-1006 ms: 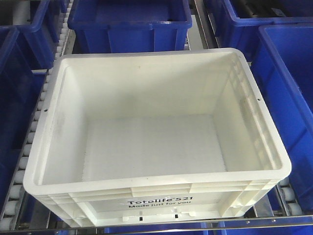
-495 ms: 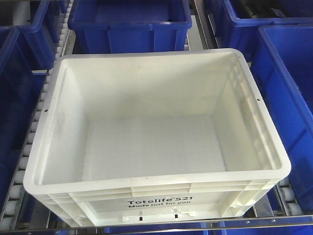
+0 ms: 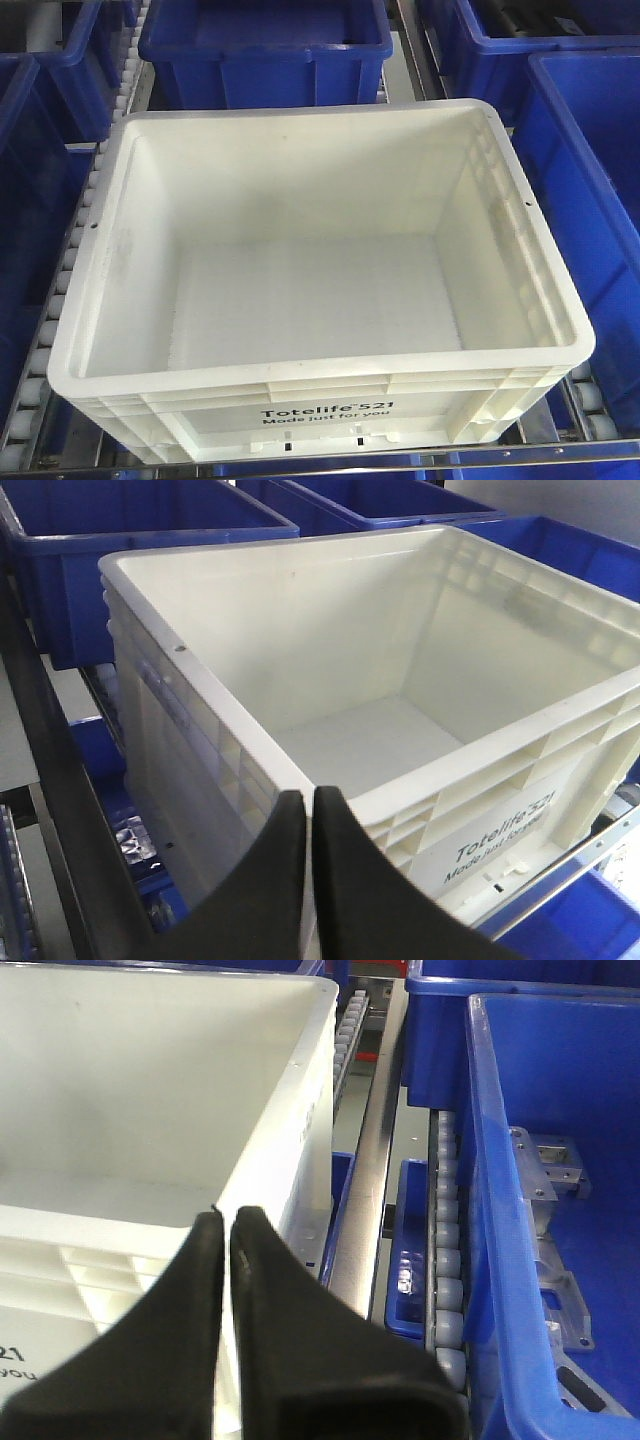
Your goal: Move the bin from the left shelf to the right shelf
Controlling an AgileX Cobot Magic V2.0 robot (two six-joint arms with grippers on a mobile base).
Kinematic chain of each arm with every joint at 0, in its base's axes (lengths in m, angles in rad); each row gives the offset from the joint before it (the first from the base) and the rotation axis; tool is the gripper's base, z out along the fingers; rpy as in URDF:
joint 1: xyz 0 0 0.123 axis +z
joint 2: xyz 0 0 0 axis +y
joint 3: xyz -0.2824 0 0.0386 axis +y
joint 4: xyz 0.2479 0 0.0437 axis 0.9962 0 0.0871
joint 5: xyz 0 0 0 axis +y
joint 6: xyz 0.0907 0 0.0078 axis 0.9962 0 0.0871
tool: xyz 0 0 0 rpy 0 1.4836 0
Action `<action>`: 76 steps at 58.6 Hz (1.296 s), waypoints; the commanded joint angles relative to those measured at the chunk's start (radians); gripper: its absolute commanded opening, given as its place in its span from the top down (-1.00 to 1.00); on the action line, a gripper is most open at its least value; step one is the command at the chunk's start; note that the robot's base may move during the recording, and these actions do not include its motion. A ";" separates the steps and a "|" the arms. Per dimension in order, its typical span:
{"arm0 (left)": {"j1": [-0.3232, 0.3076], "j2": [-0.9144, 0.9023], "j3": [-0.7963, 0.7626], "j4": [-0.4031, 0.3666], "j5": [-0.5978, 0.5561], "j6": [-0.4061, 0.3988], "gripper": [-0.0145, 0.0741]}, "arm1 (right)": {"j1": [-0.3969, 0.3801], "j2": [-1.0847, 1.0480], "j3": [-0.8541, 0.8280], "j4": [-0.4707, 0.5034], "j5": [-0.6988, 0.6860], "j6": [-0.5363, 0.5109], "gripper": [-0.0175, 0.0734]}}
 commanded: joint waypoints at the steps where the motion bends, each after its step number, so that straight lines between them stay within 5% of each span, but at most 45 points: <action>1: -0.005 0.022 -0.023 -0.011 -0.067 0.000 0.69 | -0.003 0.020 -0.027 -0.006 -0.084 -0.006 0.63; 13: 0.015 0.019 -0.023 -0.009 -0.076 0.000 0.69 | -0.003 0.020 -0.027 -0.006 -0.084 -0.006 0.63; 22: 0.173 0.019 -0.001 0.042 -0.100 0.000 0.69 | -0.003 0.020 -0.027 -0.006 -0.084 -0.006 0.63; 32: 0.320 0.019 0.108 0.043 -0.269 0.000 0.69 | -0.003 0.020 -0.027 -0.006 -0.084 -0.006 0.63; 44: 0.427 0.016 0.277 0.072 -0.445 0.000 0.69 | -0.003 0.020 -0.027 -0.006 -0.084 -0.006 0.63; 56: 0.468 -0.039 0.405 0.068 -0.591 0.000 0.69 | -0.003 0.020 -0.027 -0.006 -0.084 -0.006 0.63; 76: 0.519 -0.039 0.403 0.071 -0.606 0.000 0.69 | -0.003 0.020 -0.027 -0.006 -0.084 -0.006 0.63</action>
